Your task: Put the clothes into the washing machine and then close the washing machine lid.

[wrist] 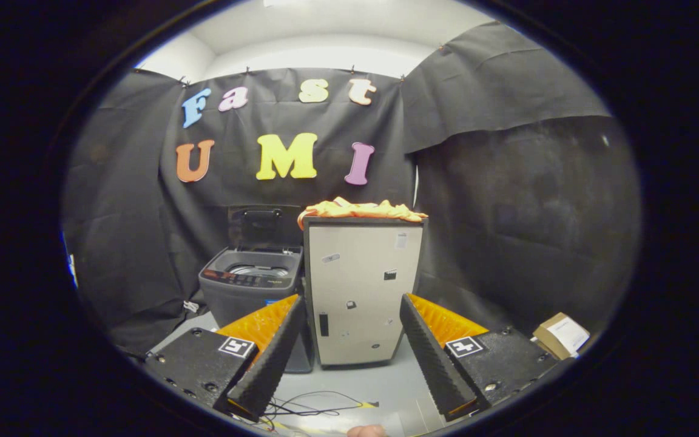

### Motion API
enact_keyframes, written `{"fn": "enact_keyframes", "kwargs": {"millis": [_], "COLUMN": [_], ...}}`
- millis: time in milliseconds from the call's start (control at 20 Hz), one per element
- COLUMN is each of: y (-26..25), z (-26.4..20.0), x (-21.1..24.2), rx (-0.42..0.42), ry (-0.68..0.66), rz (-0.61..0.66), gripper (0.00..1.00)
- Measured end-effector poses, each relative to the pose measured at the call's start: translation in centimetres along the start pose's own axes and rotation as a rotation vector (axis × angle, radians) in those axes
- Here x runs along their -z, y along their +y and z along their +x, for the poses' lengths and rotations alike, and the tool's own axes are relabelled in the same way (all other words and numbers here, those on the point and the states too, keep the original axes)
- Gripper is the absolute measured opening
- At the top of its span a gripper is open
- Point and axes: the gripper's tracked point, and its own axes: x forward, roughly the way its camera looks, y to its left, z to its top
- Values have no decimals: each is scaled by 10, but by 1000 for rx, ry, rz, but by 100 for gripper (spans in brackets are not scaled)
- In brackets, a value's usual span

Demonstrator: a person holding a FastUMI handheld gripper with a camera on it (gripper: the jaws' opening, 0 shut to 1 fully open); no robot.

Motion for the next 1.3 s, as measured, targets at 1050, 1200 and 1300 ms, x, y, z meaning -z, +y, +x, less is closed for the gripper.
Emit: {"fn": "enact_keyframes", "kwargs": {"millis": [1050,1200,1300], "y": [17,21,19], "z": [50,75,96], "x": [-18,-33,-46], "rx": [13,-7,-13], "ry": [-11,-21,-26], "rz": [7,1,-2], "gripper": [99,100,99]}}
